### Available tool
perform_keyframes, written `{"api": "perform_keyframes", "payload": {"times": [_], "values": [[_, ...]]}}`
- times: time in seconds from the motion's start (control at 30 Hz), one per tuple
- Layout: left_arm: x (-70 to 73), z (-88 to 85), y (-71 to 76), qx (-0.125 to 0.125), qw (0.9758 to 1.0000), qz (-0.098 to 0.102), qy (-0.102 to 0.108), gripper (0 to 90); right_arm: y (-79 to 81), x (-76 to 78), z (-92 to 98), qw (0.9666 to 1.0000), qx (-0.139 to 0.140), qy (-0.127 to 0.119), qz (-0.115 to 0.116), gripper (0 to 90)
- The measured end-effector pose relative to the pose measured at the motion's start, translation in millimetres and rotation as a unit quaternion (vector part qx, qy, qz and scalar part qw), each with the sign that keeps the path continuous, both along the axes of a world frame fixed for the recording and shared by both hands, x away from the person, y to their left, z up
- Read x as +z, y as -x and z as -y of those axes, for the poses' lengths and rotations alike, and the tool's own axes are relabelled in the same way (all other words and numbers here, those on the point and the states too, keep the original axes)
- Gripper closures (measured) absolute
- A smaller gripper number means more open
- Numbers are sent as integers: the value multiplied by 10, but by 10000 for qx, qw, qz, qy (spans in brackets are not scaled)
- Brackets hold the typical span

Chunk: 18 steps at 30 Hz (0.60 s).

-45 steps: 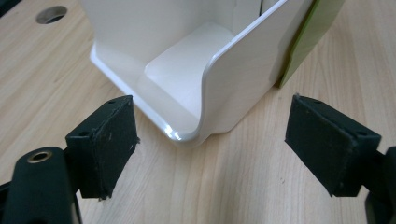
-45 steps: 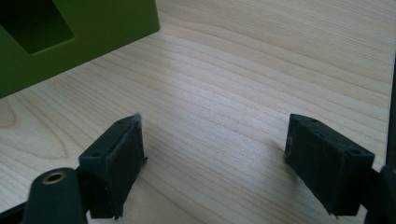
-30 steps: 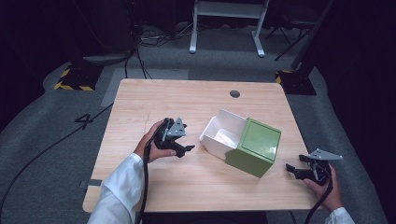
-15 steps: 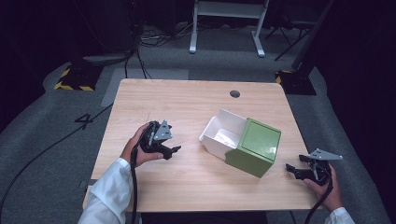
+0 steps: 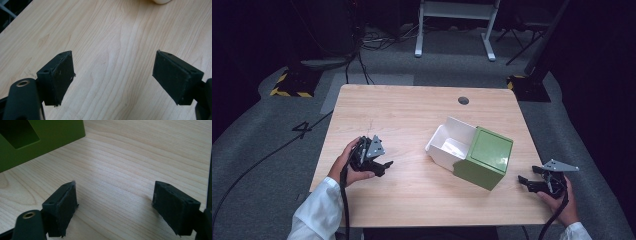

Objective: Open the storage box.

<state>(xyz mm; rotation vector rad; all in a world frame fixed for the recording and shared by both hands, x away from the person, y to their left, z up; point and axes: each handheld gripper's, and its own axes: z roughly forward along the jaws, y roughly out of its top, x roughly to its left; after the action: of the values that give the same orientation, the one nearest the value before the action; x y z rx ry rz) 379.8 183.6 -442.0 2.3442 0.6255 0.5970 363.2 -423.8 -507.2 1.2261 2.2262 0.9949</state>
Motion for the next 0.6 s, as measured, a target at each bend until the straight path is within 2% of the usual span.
{"api": "perform_keyframes", "payload": {"times": [0.03, 0.1, 0.13, 0.27, 0.33, 0.4, 0.5, 0.6], "values": [[-7, -16, 5, 51, 9999, -84, 44, 176, 0, -1, 1, 10000, 4, 4, 4, 198], [-14, -36, 16, 103, 9999, -62, 67, 182, 0, 0, 0, 10000, 2, -2, 0, 198], [-36, -76, 47, 154, 9999, 17, 29, 184, 0, 0, 0, 10000, -1, 1, 1, 198], [-87, -134, 78, 218, 9998, -25, -8, 184, 0, 0, 0, 10000, -2, -3, -4, 198], [-142, -184, 112, 273, 9996, -72, -62, 182, -1, 0, 1, 10000, -1, -2, -2, 198], [-154, -197, 120, 285, 9995, -111, -31, 180, -1, 0, 1, 10000, -1, -2, -4, 198], [-244, -284, 173, 414, 9990, -178, 25, 176, 0, 0, 1, 10000, 0, -1, -2, 198], [-305, -347, 216, 512, 9984, -244, -14, 175, -1, 0, 1, 10000, 3, 3, 2, 198]]}}
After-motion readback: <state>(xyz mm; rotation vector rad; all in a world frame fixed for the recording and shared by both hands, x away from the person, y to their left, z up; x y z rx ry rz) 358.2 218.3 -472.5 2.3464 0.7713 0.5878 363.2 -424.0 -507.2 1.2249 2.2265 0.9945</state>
